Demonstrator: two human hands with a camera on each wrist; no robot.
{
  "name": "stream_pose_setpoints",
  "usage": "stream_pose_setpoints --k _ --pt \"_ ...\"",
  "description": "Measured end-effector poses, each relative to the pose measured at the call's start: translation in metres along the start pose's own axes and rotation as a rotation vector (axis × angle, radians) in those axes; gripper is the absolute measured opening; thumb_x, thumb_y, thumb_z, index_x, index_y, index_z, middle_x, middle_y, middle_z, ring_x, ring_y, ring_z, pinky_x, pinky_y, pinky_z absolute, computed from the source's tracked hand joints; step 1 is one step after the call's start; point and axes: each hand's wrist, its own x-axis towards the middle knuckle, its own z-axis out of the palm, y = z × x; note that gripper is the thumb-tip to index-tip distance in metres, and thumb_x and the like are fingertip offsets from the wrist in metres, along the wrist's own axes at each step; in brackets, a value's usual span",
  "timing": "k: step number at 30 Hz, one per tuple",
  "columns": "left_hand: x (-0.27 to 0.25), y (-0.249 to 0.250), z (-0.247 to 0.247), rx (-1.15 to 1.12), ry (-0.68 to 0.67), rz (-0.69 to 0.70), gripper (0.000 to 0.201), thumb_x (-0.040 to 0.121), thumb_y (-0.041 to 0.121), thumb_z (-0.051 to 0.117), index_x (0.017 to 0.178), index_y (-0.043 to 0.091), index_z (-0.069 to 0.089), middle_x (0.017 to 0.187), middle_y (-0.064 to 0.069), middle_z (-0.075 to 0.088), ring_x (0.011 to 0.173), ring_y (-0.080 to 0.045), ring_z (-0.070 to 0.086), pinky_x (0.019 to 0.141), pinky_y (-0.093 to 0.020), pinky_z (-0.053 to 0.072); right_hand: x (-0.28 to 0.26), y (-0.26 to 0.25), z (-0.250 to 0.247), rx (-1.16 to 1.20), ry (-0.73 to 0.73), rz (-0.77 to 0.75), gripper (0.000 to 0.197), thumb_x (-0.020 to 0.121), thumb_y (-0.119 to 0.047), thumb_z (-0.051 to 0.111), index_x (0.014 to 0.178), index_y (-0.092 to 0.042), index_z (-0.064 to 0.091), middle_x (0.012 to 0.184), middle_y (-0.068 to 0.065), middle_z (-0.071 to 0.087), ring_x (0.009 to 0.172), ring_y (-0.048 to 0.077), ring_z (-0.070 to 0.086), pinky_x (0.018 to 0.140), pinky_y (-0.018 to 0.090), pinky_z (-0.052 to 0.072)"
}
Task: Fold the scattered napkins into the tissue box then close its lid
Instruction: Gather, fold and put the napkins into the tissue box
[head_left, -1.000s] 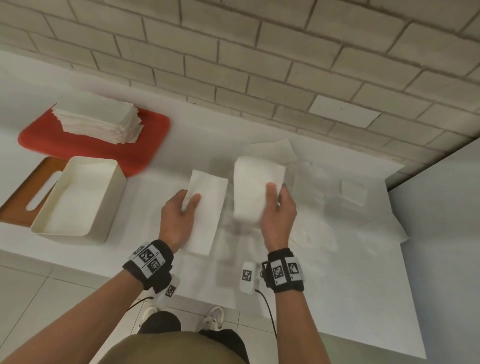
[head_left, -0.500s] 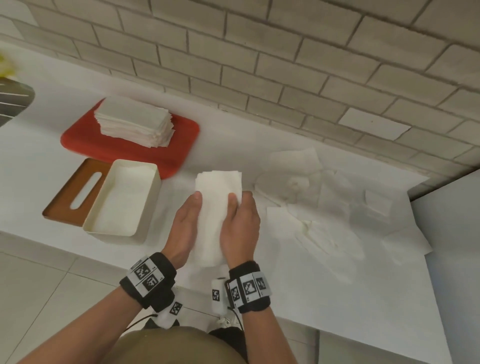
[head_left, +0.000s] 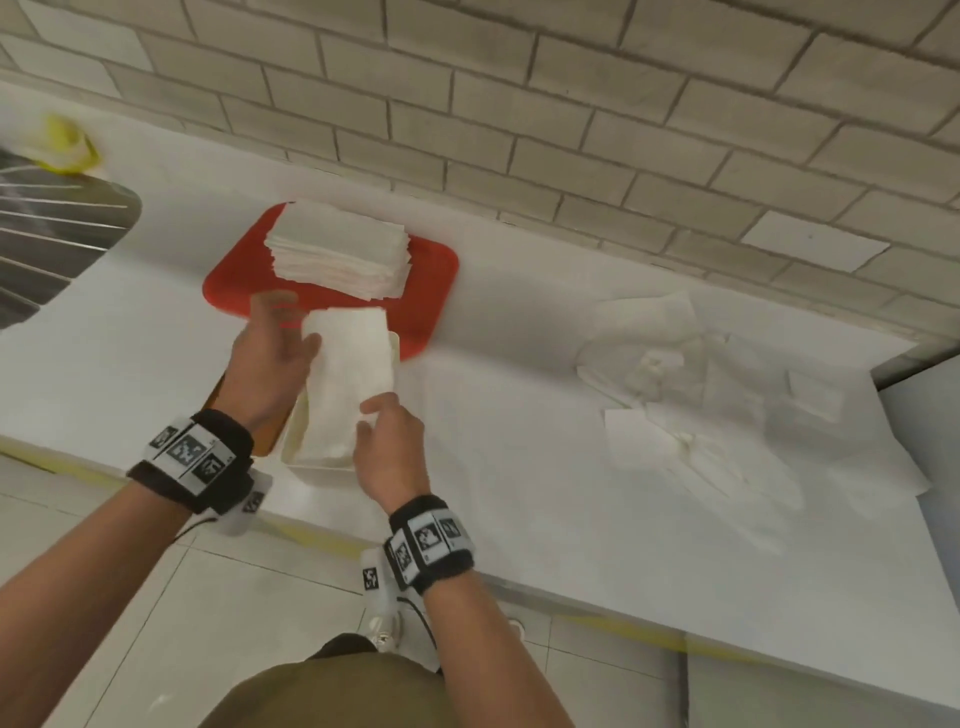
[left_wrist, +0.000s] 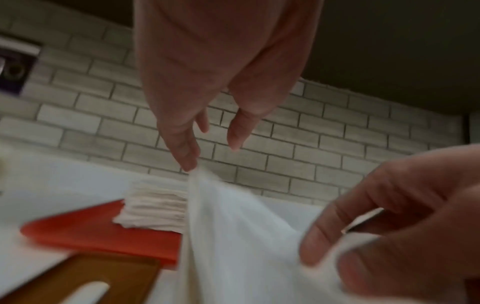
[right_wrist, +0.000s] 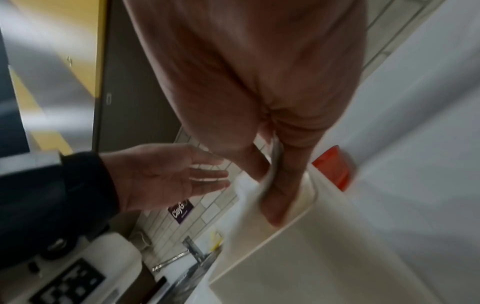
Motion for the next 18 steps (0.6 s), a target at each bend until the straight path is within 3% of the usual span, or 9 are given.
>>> stream_pose_setpoints --k 3,4,6,8,10,12,14,16,18 --pt "0.020 -0.014 -0.003 0.301 -0.072 0.169 0.026 0.100 0.006 0.068 0.124 0.014 0.066 0.127 -0.009 0.069 0.111 -0.028 0.068 0.092 -0.037 0.052 0.010 -0.018 0.021 -0.111 -0.151 0.153 0.046 0.106 -0.004 0.057 0.149 0.002 0.043 0.148 0.026 0.050 0.130 0.044 0.059 0.110 0.048 0.052" --pt "0.025 -0.017 0.003 0.393 -0.167 0.228 0.024 0.099 0.006 0.069 0.121 0.016 0.069 0.128 -0.011 0.069 0.111 -0.030 0.068 0.093 -0.038 0.053 0.011 -0.022 0.024 -0.123 -0.161 0.178 0.047 0.105 -0.003 0.058 0.149 0.003 0.042 0.148 0.026 0.049 0.131 0.045 0.058 0.110 0.049 0.052" --pt "0.033 -0.021 0.021 0.575 -0.433 0.272 0.035 0.099 0.015 0.073 0.133 0.021 0.065 0.143 -0.012 0.060 0.126 -0.033 0.062 0.103 -0.041 0.050 0.007 -0.024 0.025 -0.126 -0.166 0.181 0.050 0.105 -0.004 0.059 0.151 0.001 0.041 0.149 0.026 0.047 0.132 0.046 0.058 0.110 0.050 0.051" --pt "0.037 -0.027 0.042 0.731 -0.683 0.215 0.062 0.100 0.031 0.074 0.156 0.025 0.047 0.166 -0.010 0.039 0.146 -0.033 0.048 0.118 -0.045 0.041 0.000 -0.019 0.019 -0.127 -0.158 0.134 0.046 0.108 -0.012 0.056 0.152 -0.006 0.045 0.147 0.024 0.049 0.129 0.046 0.059 0.111 0.050 0.051" --pt "0.040 -0.037 0.055 0.853 -0.812 0.165 0.092 0.096 0.044 0.076 0.168 0.030 0.021 0.178 -0.010 0.010 0.160 -0.036 0.026 0.127 -0.053 0.030 -0.007 -0.007 0.002 -0.115 -0.104 0.046 0.036 0.108 -0.018 0.054 0.144 -0.012 0.054 0.138 0.021 0.060 0.121 0.040 0.064 0.107 0.049 0.055" --pt "0.041 -0.045 0.061 0.902 -0.885 0.124 0.130 0.079 0.060 0.087 0.170 0.034 -0.002 0.178 -0.009 -0.017 0.165 -0.039 -0.001 0.130 -0.061 0.018 -0.015 0.012 -0.027 -0.083 0.008 -0.039 0.029 0.107 -0.020 0.058 0.135 -0.019 0.061 0.129 0.012 0.070 0.111 0.029 0.071 0.101 0.045 0.059" --pt "0.038 -0.049 0.062 0.933 -0.933 0.098 0.159 0.060 0.066 0.097 0.168 0.036 -0.016 0.174 -0.007 -0.031 0.163 -0.039 -0.018 0.129 -0.064 0.011 -0.025 0.036 -0.066 -0.042 0.133 -0.086 0.022 0.106 -0.020 0.062 0.127 -0.023 0.066 0.125 0.001 0.073 0.102 0.016 0.073 0.094 0.037 0.062" --pt "0.032 -0.042 0.058 0.911 -0.912 0.085 0.169 0.051 0.057 0.103 0.169 0.034 -0.015 0.177 -0.009 -0.024 0.164 -0.040 -0.013 0.130 -0.064 0.012 -0.035 0.063 -0.110 -0.019 0.234 -0.091 0.018 0.106 -0.021 0.063 0.123 -0.024 0.067 0.122 -0.006 0.073 0.097 0.007 0.073 0.090 0.029 0.061" --pt "0.029 -0.021 0.052 0.842 -0.795 0.069 0.158 0.054 0.044 0.106 0.172 0.027 0.003 0.179 -0.012 0.008 0.163 -0.038 0.012 0.129 -0.060 0.021 -0.042 0.097 -0.161 -0.032 0.340 -0.070 0.015 0.105 -0.023 0.065 0.120 -0.025 0.068 0.116 -0.009 0.074 0.095 0.002 0.072 0.087 0.027 0.061"
